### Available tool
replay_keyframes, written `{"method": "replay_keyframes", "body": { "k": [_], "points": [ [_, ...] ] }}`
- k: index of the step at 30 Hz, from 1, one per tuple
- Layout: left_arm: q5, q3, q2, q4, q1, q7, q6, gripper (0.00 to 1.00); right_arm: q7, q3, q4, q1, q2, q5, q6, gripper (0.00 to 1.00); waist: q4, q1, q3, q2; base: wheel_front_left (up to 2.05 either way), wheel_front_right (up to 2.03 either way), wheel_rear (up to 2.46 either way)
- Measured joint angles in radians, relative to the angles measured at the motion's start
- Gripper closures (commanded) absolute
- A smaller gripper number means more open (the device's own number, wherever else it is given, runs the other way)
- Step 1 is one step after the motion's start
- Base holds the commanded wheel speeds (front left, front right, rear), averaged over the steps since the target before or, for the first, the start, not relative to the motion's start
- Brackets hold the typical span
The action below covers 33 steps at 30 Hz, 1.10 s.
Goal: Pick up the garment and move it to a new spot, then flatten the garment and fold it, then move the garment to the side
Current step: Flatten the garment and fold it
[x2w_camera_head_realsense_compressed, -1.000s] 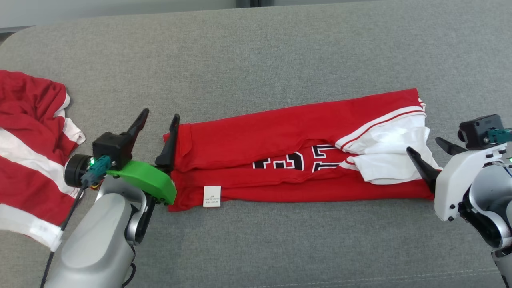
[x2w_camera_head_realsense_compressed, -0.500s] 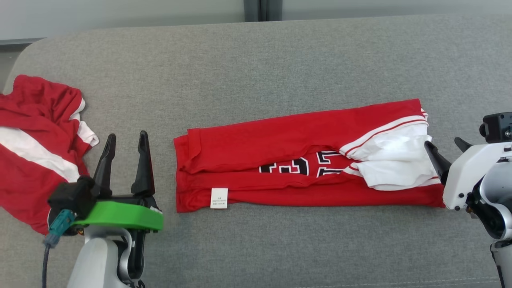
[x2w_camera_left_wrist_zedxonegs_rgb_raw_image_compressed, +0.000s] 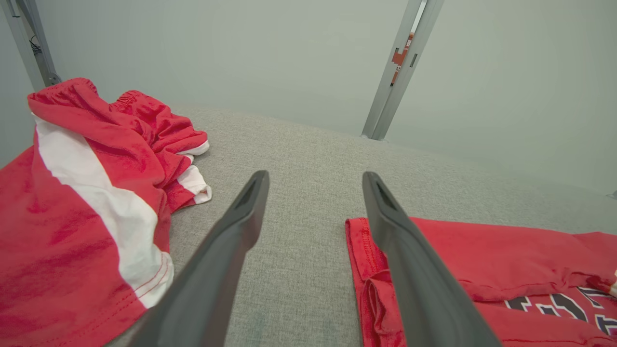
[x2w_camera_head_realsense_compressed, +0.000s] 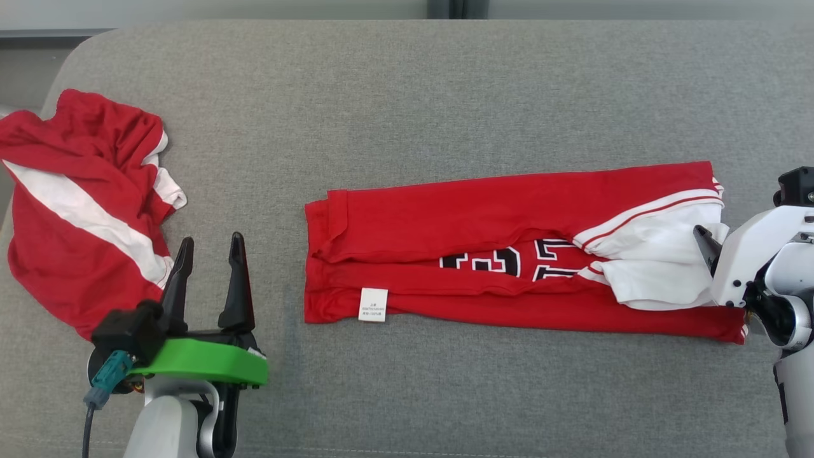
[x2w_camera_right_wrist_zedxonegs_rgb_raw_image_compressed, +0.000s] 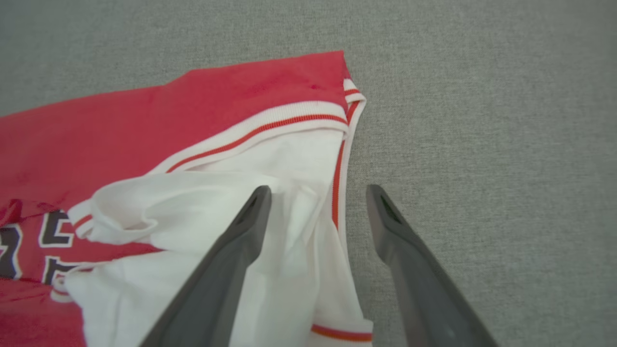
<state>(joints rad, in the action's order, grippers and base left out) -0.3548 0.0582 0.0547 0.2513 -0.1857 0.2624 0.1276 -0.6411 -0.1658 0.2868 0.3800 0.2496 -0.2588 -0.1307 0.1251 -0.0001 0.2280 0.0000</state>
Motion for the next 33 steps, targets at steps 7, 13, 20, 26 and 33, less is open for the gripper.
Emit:
{"method": "replay_keyframes", "body": {
  "k": [7, 13, 20, 26, 33],
  "points": [
    [0.002, 0.03, 0.004, 0.042, -0.073, 0.0, 0.001, 0.0, -0.028, -0.046, 0.114, 0.037, -0.021, 0.034, 0.0, 0.0, 0.026, 0.0, 0.021, 0.0, 0.0, 0.0, 0.0],
    [-0.002, 0.047, 0.012, 0.057, -0.116, 0.0, 0.001, 0.0, -0.041, -0.053, 0.174, 0.075, -0.042, 0.033, 0.0, 0.73, 0.028, 0.0, 0.038, 0.0, 0.0, 0.0, 0.0],
    [-0.013, 0.05, 0.021, 0.075, -0.119, 0.0, 0.001, 0.0, 0.011, -0.041, 0.192, 0.087, -0.049, 0.035, -0.002, 1.0, 0.008, 0.0, 0.041, 0.0, 0.0, 0.0, 0.0],
    [-0.014, 0.035, 0.028, 0.08, -0.118, 0.0, 0.001, 0.0, 0.071, -0.11, 0.174, 0.089, -0.011, 0.067, -0.002, 1.0, -0.017, 0.0, 0.029, 0.0, 0.0, 0.0, 0.0],
    [-0.014, 0.023, 0.025, 0.085, -0.115, 0.0, 0.001, 0.0, 0.096, -0.21, 0.118, 0.069, 0.072, 0.176, -0.001, 1.0, -0.046, 0.0, 0.001, 0.0, 0.0, 0.0, 0.0]
  ]
}}
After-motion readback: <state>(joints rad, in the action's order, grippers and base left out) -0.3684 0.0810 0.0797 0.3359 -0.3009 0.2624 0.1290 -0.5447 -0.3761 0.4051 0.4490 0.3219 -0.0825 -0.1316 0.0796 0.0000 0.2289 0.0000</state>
